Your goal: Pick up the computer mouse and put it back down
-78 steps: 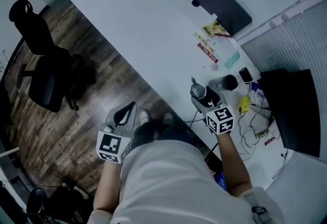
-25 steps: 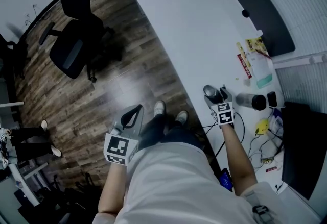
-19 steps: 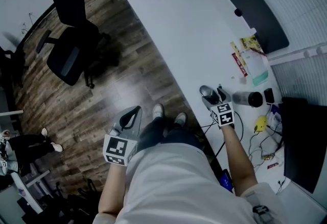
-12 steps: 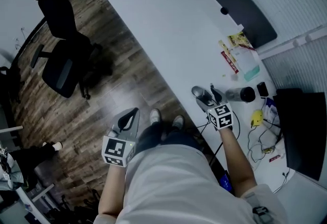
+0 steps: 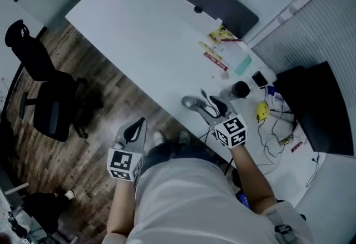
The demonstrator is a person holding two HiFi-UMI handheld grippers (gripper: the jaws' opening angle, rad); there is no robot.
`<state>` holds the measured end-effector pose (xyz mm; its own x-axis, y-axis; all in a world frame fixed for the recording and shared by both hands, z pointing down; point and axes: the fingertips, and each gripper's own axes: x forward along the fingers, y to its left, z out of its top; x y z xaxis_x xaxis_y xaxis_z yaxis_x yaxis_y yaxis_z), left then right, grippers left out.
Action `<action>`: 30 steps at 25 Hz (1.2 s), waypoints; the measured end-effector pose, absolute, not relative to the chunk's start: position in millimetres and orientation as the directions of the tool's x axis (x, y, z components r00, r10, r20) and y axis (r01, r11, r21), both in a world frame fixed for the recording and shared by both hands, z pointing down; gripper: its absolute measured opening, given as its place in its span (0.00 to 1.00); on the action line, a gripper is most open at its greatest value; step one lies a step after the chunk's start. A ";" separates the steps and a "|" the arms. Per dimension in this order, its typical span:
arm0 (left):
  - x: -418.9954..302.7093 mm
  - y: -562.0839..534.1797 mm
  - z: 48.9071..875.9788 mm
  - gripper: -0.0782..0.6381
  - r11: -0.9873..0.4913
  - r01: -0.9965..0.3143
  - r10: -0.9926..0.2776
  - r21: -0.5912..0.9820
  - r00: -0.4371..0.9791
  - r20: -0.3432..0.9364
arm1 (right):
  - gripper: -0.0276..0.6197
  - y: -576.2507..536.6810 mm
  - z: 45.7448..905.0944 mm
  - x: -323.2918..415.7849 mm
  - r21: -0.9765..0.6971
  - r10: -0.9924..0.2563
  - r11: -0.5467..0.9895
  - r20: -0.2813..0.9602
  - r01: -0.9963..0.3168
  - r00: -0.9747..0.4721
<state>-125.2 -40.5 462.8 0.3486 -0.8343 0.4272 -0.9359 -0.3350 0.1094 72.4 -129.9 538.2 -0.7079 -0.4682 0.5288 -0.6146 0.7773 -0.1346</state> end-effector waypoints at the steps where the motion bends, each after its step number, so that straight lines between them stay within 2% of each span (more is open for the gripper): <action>1: -119.0 -47.4 461.3 0.12 -0.359 -0.927 -0.829 0.110 0.371 0.419 | 0.40 -129.3 529.6 77.8 -0.129 -0.490 0.767 0.515 -0.628 -0.703; 7: -80.8 -73.5 453.8 0.12 -0.471 -0.875 -0.792 0.114 0.476 0.382 | 0.27 -118.9 483.6 106.7 -0.096 -0.579 0.727 0.446 -0.680 -0.682; 13: -49.0 -91.0 444.1 0.12 -0.564 -0.817 -0.746 0.121 0.567 0.350 | 0.20 -102.4 448.5 132.8 -0.094 -0.654 0.668 0.400 -0.738 -0.643; 20: -15.4 -101.4 435.5 0.12 -0.649 -0.751 -0.688 0.122 0.648 0.327 | 0.14 -81.7 422.3 170.6 -0.088 -0.741 0.580 0.355 -0.810 -0.569; 30: 10.4 -105.6 427.6 0.12 -0.716 -0.687 -0.633 0.119 0.712 0.303 | 0.14 -60.4 399.1 202.7 -0.078 -0.812 0.499 0.308 -0.863 -0.496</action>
